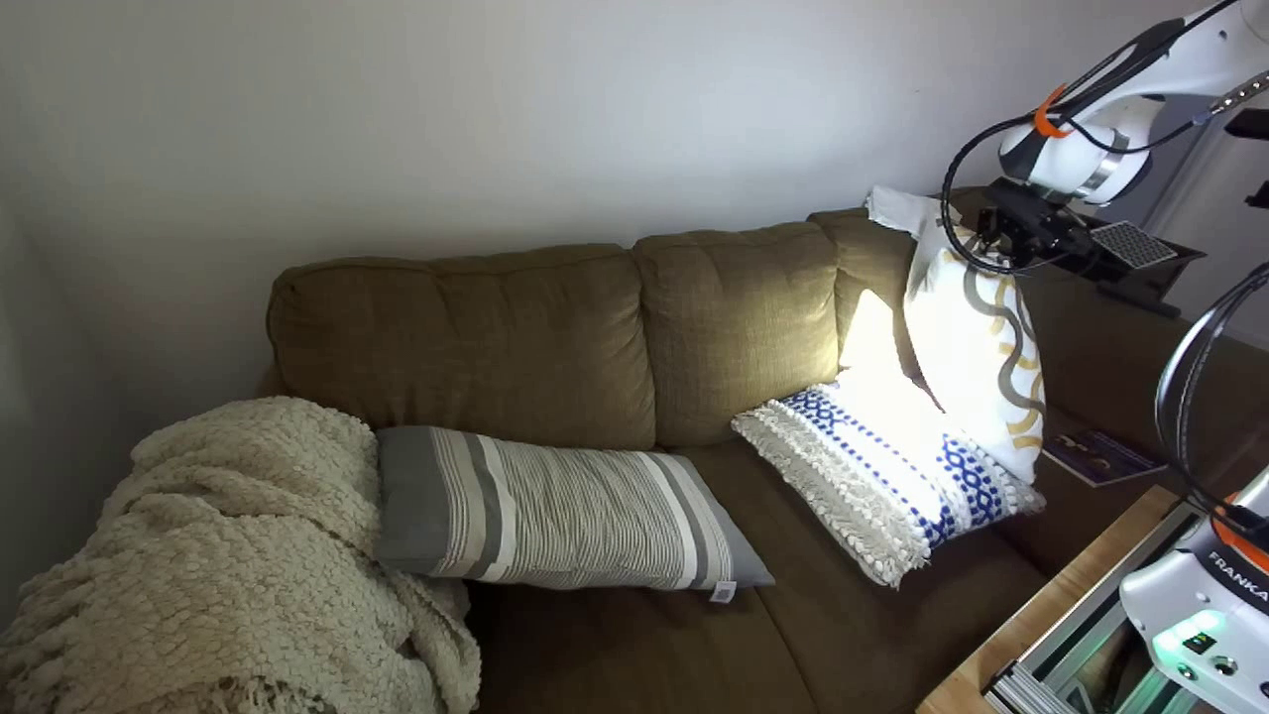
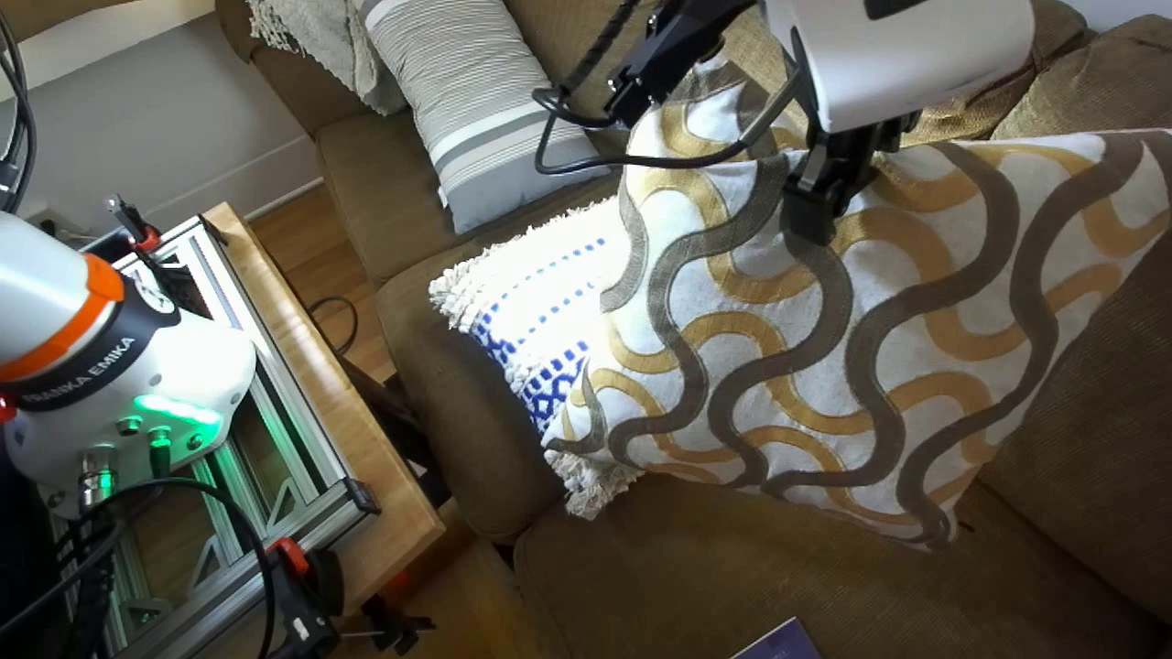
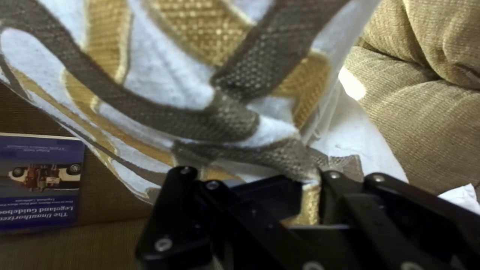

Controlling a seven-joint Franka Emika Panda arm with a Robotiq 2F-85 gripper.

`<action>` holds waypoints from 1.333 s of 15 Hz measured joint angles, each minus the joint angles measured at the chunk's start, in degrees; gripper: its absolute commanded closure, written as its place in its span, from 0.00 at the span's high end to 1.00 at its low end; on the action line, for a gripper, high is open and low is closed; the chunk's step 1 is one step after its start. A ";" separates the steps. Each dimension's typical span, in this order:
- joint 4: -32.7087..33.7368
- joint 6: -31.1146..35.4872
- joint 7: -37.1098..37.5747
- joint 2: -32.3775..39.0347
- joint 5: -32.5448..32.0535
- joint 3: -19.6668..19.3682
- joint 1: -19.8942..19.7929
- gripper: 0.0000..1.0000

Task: Put the brown pillow on the left corner of the couch then put the gray pillow on the blue pillow

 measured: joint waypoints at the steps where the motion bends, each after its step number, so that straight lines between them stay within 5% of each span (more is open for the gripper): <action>1: 0.84 0.64 -0.07 0.73 0.99 0.04 -0.51 0.00; 11: 10.94 2.21 -0.50 7.37 7.88 0.13 -7.96 0.00; 20: 23.08 2.52 -1.13 18.72 8.61 1.70 -9.46 0.00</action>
